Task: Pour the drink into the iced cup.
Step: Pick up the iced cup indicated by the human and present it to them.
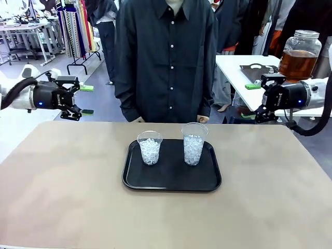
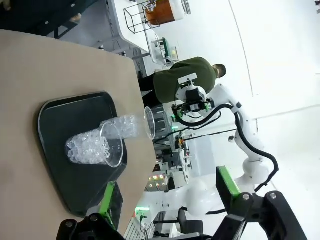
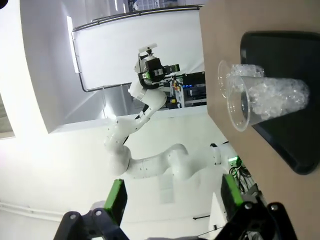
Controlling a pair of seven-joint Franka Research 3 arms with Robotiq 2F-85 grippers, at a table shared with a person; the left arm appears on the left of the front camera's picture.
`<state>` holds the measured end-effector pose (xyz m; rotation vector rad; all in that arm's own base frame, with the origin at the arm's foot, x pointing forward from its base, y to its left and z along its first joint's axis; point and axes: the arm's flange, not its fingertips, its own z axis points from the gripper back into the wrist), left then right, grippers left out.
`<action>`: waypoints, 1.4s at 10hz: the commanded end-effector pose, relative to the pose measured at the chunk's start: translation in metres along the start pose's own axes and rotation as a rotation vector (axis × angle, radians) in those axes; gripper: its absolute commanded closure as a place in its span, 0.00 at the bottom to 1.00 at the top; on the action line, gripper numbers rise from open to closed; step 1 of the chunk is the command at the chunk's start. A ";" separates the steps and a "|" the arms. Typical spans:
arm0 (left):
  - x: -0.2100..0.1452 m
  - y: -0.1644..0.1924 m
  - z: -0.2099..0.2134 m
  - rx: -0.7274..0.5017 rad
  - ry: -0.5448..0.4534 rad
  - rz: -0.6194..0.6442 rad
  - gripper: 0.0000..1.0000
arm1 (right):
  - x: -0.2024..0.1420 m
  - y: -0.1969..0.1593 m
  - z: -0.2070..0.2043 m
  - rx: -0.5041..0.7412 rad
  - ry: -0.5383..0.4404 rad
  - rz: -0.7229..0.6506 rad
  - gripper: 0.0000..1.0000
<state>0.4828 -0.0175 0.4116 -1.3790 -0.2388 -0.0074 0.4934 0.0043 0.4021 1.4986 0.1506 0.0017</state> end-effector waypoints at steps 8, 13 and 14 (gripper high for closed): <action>0.023 -0.004 -0.001 -0.048 0.044 0.004 0.00 | 0.024 -0.004 0.009 -0.004 0.003 -0.004 0.00; 0.023 -0.004 -0.001 -0.048 0.044 0.004 0.00 | 0.024 -0.004 0.009 -0.004 0.003 -0.004 0.00; 0.023 -0.004 -0.001 -0.048 0.044 0.004 0.00 | 0.024 -0.004 0.009 -0.004 0.003 -0.004 0.00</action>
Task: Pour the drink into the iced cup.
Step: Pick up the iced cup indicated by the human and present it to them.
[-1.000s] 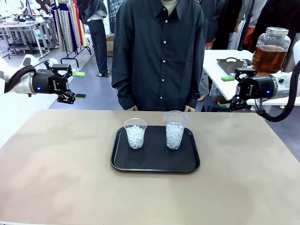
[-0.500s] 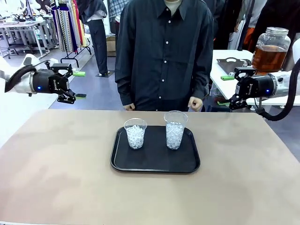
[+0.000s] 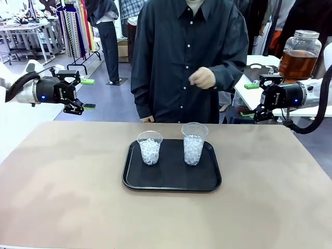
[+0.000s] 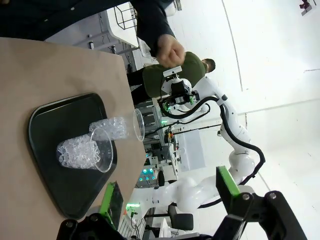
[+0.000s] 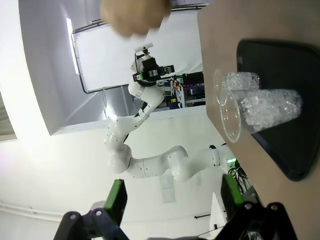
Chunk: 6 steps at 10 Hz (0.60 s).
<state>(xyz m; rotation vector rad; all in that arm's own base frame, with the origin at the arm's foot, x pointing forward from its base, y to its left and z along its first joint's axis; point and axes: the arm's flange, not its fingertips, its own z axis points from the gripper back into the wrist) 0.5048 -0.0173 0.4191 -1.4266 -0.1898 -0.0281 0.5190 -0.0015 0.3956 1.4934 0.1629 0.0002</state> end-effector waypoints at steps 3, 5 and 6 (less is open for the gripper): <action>0.000 0.000 0.001 0.000 0.000 -0.015 0.00 | -0.001 0.000 0.001 0.001 -0.004 0.005 0.00; 0.000 0.000 0.001 0.000 0.000 -0.015 0.00 | -0.001 0.000 0.001 0.001 -0.004 0.005 0.00; 0.000 0.000 0.001 0.000 0.000 -0.015 0.00 | -0.001 0.000 0.001 0.001 -0.004 0.005 0.00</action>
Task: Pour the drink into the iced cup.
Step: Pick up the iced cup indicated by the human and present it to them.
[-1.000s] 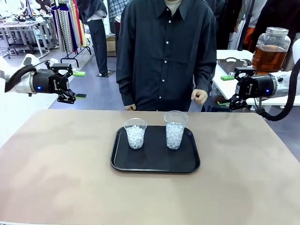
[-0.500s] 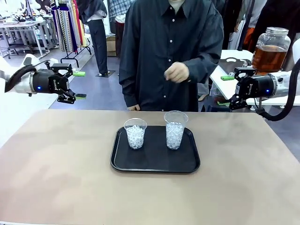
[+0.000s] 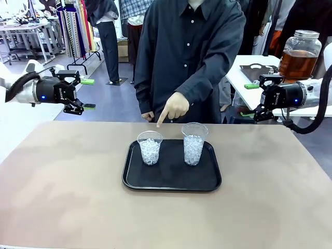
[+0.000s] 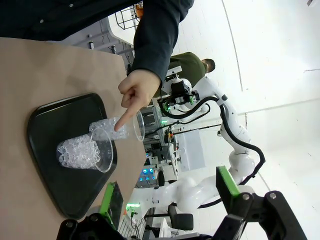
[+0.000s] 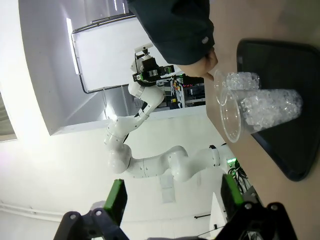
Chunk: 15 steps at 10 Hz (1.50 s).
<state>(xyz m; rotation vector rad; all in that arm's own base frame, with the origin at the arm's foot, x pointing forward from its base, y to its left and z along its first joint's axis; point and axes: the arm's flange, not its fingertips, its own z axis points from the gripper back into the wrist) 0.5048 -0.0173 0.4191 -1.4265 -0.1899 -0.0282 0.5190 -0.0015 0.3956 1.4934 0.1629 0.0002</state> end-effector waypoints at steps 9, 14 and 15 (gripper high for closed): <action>0.001 0.005 0.001 0.057 0.032 -0.420 0.00 | -0.001 0.000 0.001 0.001 -0.004 0.005 0.00; -0.012 0.020 -0.002 0.044 0.080 -0.768 0.00 | -0.001 0.000 0.001 0.001 -0.004 0.005 0.00; -0.015 0.016 -0.002 0.064 0.128 -0.729 0.00 | -0.001 0.000 0.001 0.001 -0.004 0.005 0.00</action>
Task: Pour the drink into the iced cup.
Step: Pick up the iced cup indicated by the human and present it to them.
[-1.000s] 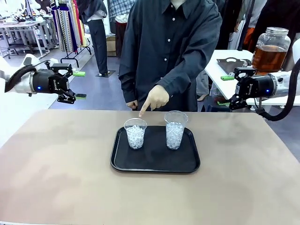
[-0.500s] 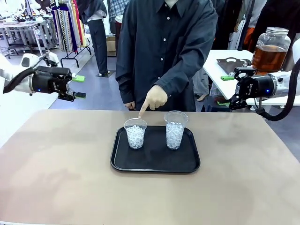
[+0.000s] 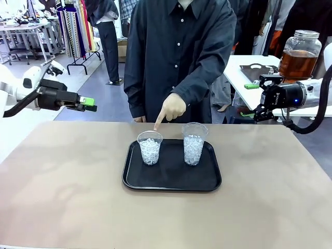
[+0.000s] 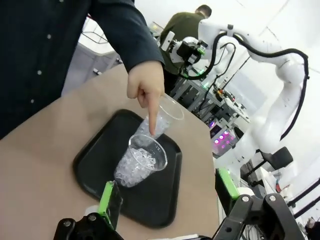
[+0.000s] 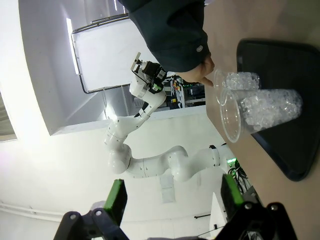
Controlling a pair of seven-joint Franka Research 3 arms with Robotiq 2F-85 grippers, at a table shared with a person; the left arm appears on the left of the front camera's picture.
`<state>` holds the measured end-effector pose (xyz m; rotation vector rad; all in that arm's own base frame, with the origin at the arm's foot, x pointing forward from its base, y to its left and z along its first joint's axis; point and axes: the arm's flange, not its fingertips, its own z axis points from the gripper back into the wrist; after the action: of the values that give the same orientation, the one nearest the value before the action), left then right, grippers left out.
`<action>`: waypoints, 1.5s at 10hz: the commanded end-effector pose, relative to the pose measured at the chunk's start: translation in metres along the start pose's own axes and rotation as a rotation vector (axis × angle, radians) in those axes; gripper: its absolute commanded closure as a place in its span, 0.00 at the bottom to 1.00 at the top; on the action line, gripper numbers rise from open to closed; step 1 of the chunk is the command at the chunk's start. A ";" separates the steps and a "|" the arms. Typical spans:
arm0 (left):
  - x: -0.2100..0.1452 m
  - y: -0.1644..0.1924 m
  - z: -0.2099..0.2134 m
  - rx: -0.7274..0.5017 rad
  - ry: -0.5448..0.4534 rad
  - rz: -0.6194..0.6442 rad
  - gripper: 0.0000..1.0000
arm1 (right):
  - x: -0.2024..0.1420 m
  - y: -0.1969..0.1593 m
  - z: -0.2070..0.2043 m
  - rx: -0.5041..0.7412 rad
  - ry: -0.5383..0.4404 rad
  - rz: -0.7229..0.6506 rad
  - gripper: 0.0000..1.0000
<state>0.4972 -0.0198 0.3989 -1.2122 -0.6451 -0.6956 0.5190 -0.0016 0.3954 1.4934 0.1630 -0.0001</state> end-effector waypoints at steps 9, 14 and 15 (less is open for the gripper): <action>-0.022 0.018 -0.021 0.096 0.084 -0.714 0.00 | -0.001 0.000 0.001 0.001 -0.004 0.005 0.00; -0.039 0.041 -0.036 0.033 0.008 -0.823 0.00 | -0.001 0.000 0.001 0.001 -0.004 0.005 0.00; -0.035 0.036 -0.031 0.091 0.019 -0.862 0.00 | -0.001 0.000 0.001 0.001 -0.004 0.005 0.00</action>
<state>0.5045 -0.0413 0.3327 -0.8451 -1.1798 -1.3609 0.5190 -0.0017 0.3953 1.4934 0.1630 -0.0005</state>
